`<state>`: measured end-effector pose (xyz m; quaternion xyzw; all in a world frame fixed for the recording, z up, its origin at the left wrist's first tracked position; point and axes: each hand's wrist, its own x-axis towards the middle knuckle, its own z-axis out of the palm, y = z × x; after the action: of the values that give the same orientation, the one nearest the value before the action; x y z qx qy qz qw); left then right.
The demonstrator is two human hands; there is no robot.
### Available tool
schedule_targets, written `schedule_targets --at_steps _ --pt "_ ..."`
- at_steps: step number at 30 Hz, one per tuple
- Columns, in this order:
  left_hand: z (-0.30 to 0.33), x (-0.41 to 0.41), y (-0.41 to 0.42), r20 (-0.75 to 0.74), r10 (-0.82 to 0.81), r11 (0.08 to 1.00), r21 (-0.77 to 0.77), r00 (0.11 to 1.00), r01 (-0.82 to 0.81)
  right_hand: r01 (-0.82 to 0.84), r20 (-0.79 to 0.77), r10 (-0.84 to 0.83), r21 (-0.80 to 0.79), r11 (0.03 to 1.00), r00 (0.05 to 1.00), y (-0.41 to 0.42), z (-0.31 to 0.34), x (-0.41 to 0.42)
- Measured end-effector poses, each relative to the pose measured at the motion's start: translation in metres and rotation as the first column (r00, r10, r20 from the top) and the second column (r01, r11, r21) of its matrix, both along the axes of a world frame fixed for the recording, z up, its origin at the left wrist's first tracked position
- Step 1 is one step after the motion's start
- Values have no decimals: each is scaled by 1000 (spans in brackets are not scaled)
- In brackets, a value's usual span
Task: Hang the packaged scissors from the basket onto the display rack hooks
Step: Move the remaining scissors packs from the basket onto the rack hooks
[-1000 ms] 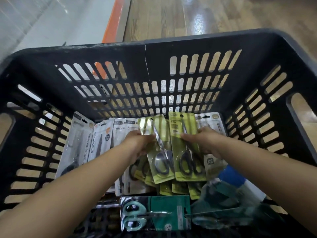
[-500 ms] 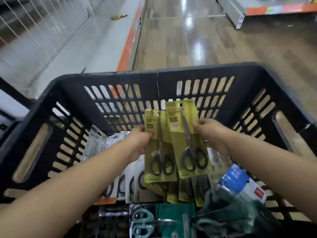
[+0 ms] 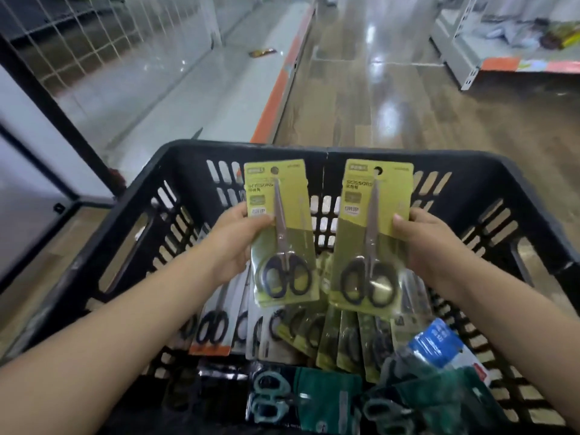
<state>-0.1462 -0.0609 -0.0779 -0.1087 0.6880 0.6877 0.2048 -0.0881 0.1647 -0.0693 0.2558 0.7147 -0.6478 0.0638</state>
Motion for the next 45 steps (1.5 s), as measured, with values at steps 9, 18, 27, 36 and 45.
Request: schedule_targets --at_steps 9,18,27,36,45 --pt "-21 0 2 80 -35 998 -51 996 39 -18 111 36 -156 988 993 2 -15 11" --pt "-23 3 11 180 49 990 -139 982 -24 131 299 -27 -331 934 954 8 -14 13" --pt "110 -12 17 168 37 977 -212 985 -1 77 386 13 -217 973 922 4 117 -19" --pt "422 -12 -48 82 304 947 -140 949 -290 -211 121 254 -290 933 960 -65 429 -91" --pt "634 74 -109 -84 617 771 -132 782 -622 -461 -61 462 -259 849 885 -130 646 -67"
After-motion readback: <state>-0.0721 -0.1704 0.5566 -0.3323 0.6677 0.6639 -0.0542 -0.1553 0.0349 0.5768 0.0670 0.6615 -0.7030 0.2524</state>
